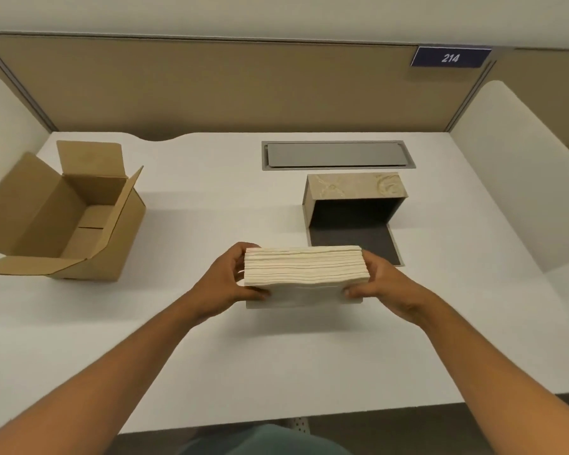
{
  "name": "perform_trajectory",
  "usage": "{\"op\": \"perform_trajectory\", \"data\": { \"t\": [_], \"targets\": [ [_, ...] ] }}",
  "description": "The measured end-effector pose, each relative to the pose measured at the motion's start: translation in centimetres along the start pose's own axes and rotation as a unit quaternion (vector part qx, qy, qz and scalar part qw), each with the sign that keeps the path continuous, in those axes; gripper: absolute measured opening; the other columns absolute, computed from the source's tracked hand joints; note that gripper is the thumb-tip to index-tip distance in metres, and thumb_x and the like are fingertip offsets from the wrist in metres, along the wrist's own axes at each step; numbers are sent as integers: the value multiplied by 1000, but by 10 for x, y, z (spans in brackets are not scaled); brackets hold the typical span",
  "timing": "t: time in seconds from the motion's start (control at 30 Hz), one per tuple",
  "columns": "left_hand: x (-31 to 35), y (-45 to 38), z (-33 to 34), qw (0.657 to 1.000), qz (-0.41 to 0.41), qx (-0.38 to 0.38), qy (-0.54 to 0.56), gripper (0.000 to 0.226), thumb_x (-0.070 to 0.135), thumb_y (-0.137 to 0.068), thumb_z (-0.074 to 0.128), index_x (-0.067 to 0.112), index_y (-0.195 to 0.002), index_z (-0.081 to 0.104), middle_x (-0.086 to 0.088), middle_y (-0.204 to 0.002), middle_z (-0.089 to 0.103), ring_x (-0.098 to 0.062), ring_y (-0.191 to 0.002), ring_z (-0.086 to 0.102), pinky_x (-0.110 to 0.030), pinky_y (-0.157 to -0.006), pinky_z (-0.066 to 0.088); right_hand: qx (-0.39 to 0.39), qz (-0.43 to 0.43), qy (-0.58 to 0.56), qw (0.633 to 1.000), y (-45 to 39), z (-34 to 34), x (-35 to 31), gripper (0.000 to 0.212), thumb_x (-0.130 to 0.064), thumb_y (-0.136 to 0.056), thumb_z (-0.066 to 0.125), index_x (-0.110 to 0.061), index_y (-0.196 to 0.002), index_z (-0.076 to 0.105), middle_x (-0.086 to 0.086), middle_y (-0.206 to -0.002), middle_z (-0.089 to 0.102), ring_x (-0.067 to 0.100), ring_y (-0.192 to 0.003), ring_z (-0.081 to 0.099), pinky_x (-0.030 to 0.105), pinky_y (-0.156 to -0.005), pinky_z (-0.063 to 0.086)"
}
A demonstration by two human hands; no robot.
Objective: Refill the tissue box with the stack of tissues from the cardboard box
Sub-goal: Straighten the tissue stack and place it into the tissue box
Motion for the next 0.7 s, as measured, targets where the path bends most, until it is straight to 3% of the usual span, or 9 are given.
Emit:
{"op": "perform_trajectory", "data": {
  "t": [0.1, 0.17, 0.27, 0.37, 0.47, 0.57, 0.7],
  "targets": [
    [-25, 0, 7, 995, 31, 25, -96, 70, 8, -73, 98, 31, -127, 59, 17, -124, 72, -4, -123, 66, -20, -98, 51, 64, -19, 112, 991, -3, 3, 28, 75, -27, -68, 95, -66, -120, 58, -32, -126, 71, -5, -120, 66, 22, -94, 61],
    [-39, -1, 12, 989, 50, 29, -139, 69, 18, -75, 98, 34, -127, 57, 19, -128, 70, -3, -126, 63, -18, -99, 48, 95, -25, 153, 983, -5, 7, 45, 77, -29, -66, 98, -66, -118, 55, -38, -121, 68, -8, -118, 65, 22, -94, 60],
    [-57, -5, 17, 983, 60, 29, -173, 70, 25, -76, 97, 37, -131, 55, 22, -128, 70, -1, -123, 63, -19, -97, 49, 134, -29, 152, 979, -4, 11, 64, 77, -25, -67, 99, -51, -126, 56, -34, -124, 69, -1, -120, 66, 22, -94, 60],
    [-70, -12, 16, 984, 50, 17, -168, 81, 28, -71, 99, 41, -135, 51, 30, -124, 68, 4, -118, 64, -12, -91, 50, 158, -17, 149, 976, -4, 11, 74, 83, -21, -67, 99, -40, -133, 54, -25, -127, 71, 0, -121, 67, 26, -100, 59],
    [-73, -17, 14, 985, 55, -4, -164, 97, 33, -65, 99, 44, -144, 43, 36, -127, 64, 8, -121, 62, -2, -91, 45, 132, -11, 169, 977, -6, 11, 71, 94, -26, -66, 99, -46, -139, 44, -29, -135, 62, 1, -125, 62, 19, -96, 58],
    [-77, -18, 15, 984, 52, -14, -169, 104, 33, -64, 100, 44, -148, 40, 33, -124, 67, 7, -122, 62, -2, -92, 44, 111, -4, 175, 978, -6, 9, 62, 99, -27, -65, 100, -57, -137, 40, -38, -132, 60, -8, -126, 59, 11, -91, 56],
    [-76, -18, 14, 986, 51, 6, -160, 83, 33, -66, 101, 43, -134, 55, 31, -124, 71, 2, -121, 66, -13, -95, 49, 116, -23, 186, 975, -12, 1, 62, 81, -17, -69, 99, -31, -137, 58, -18, -132, 71, 8, -124, 67, 30, -106, 57]
  ]
}}
Point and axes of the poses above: each hand's wrist, its own y-axis away from the middle knuckle, its own z-axis out of the palm, x = y × z, the point moved 6 cm from there along -y, towards the middle knuckle
